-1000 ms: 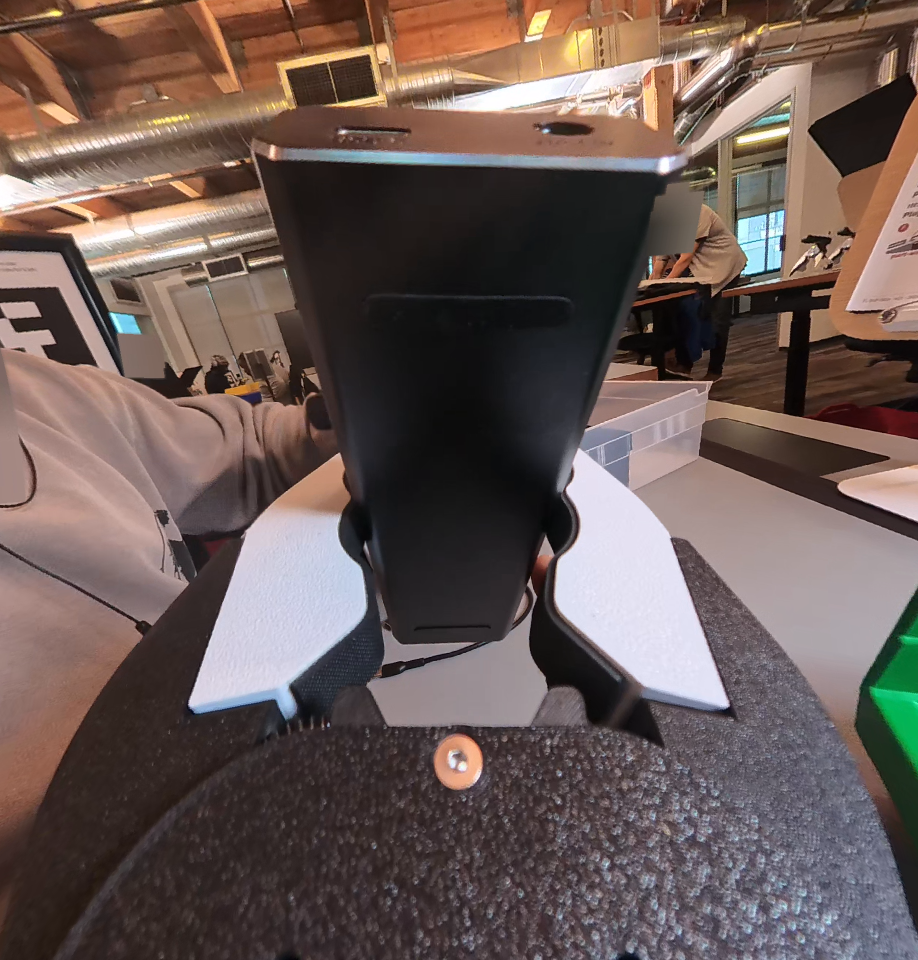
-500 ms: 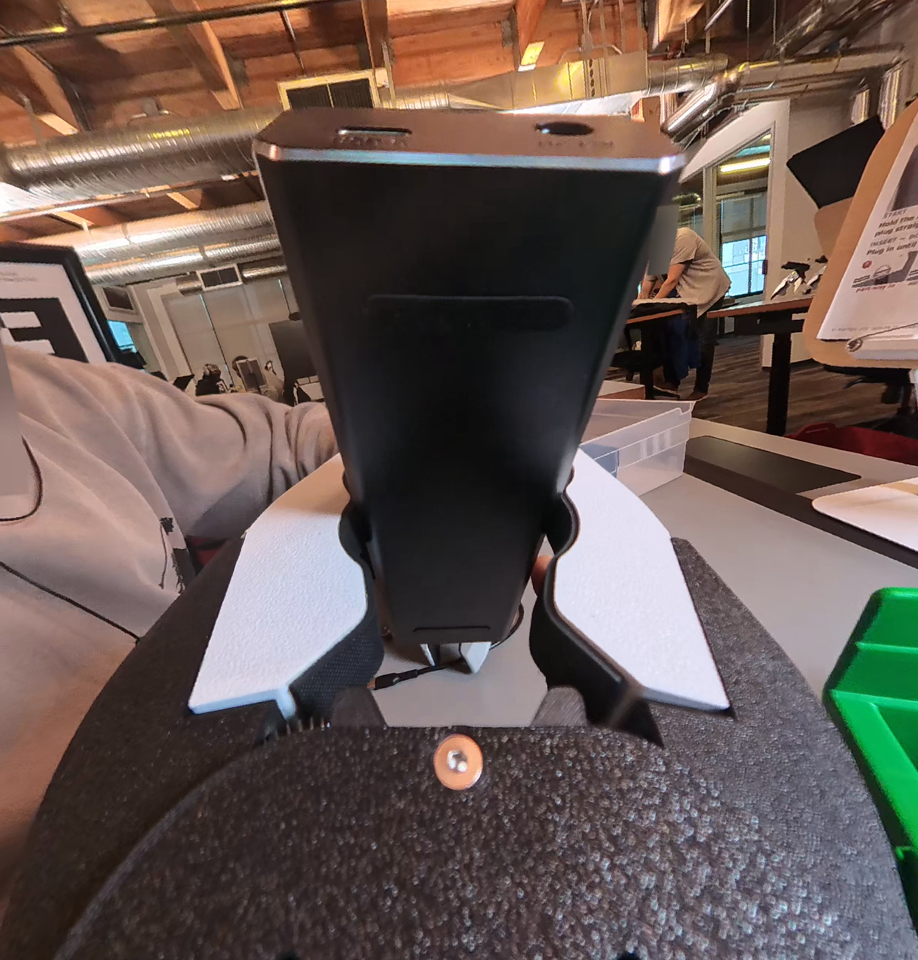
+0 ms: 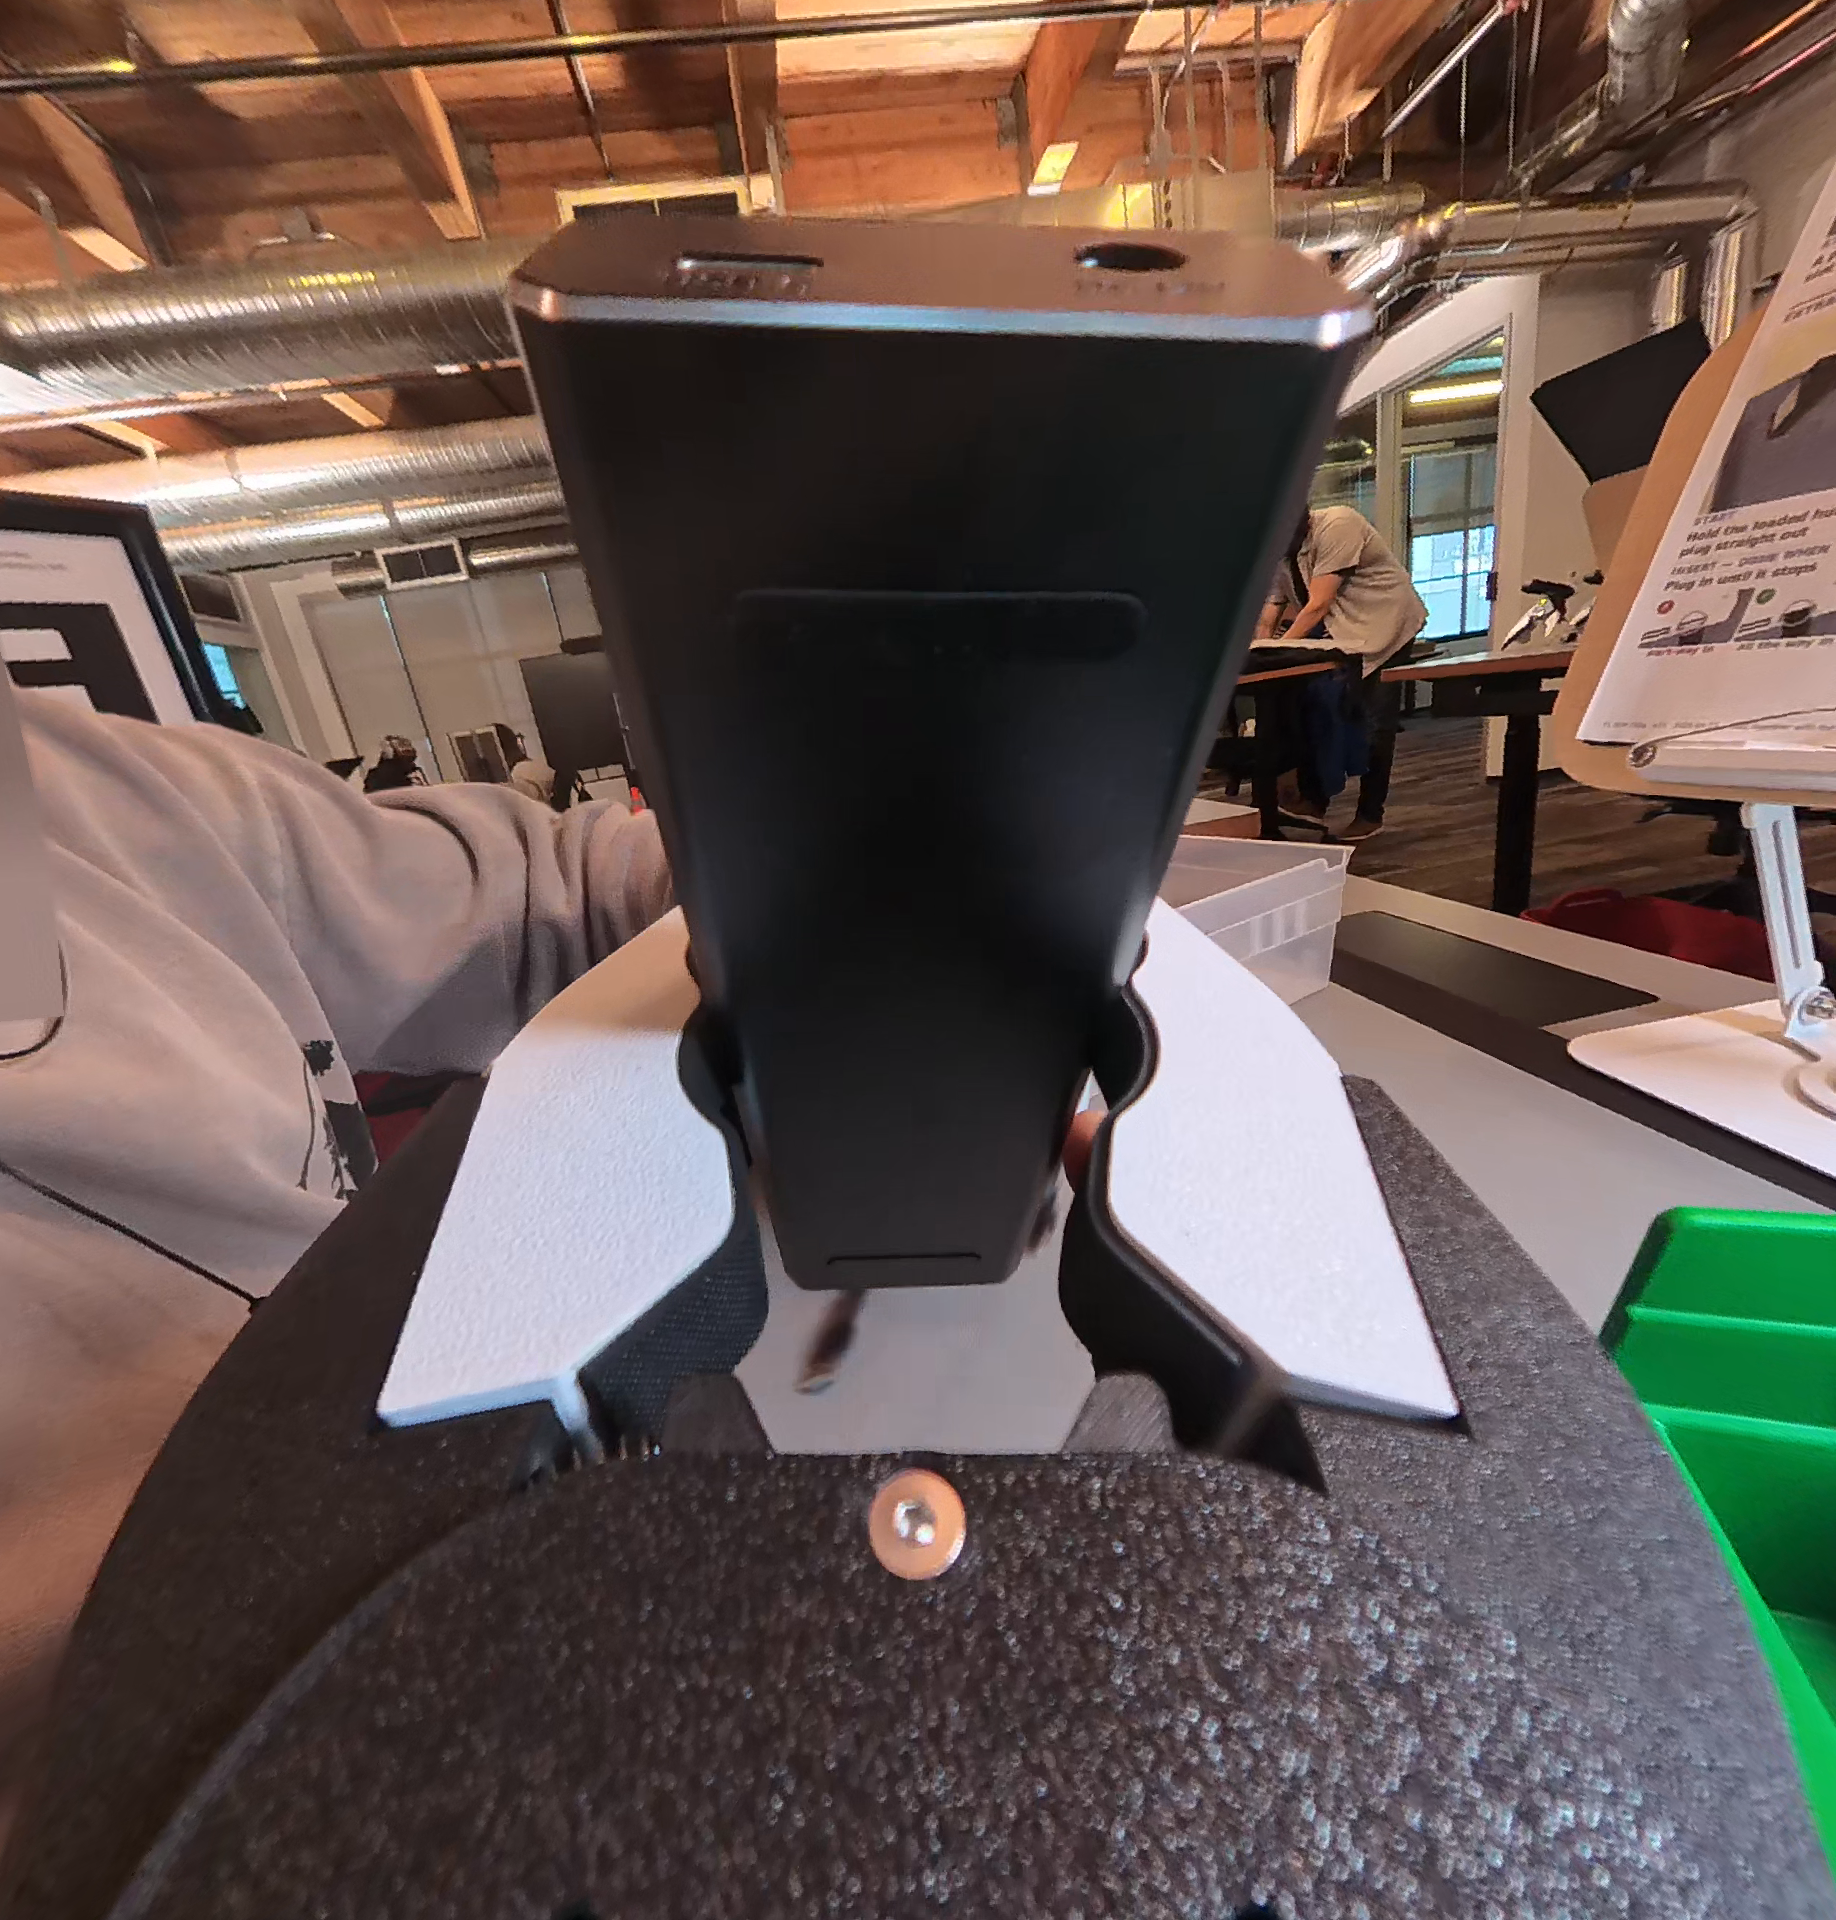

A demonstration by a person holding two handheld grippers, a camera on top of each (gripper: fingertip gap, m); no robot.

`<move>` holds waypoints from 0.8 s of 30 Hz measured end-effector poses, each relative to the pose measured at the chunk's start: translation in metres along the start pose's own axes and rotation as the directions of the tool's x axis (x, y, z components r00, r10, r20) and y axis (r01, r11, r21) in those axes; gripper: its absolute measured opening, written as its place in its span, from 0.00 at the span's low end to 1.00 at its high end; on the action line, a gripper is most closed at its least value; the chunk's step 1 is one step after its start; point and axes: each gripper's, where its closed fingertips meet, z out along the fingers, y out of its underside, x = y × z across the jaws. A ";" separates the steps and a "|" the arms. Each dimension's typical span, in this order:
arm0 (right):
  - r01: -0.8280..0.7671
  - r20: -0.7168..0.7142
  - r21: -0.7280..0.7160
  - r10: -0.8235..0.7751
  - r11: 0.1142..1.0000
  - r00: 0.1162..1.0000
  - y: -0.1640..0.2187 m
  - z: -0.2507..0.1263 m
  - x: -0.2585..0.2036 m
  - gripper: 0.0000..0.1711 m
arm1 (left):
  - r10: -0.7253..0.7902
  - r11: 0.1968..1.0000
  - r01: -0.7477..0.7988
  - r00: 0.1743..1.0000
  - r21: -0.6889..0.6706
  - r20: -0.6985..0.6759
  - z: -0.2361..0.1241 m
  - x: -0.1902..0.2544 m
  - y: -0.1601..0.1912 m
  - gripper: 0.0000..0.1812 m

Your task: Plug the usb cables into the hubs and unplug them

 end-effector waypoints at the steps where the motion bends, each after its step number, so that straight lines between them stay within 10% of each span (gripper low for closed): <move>1: -0.004 -0.002 0.005 0.004 1.000 1.000 -0.001 -0.001 0.001 0.41 | -0.030 0.999 0.027 0.993 0.035 0.113 -0.017 -0.017 -0.003 0.02; 6: -0.004 -0.014 0.007 0.004 1.000 1.000 -0.001 -0.001 0.003 0.41 | -0.124 0.985 0.064 0.907 0.160 0.403 -0.074 -0.026 -0.012 0.02; 13: -0.029 -0.004 -0.003 0.029 1.000 1.000 0.005 0.003 0.003 0.41 | -0.285 0.920 0.296 0.955 0.258 -0.082 -0.042 0.087 -0.014 0.17; 18: -0.029 -0.003 -0.017 0.029 0.999 1.000 0.010 0.006 0.002 0.41 | -0.472 0.837 0.425 0.880 0.346 0.060 -0.040 0.019 -0.014 0.14; 24: -0.019 -0.006 -0.022 0.019 1.000 1.000 0.010 0.004 0.002 0.41 | -0.604 0.796 0.586 0.782 0.150 0.154 0.032 -0.045 0.014 0.26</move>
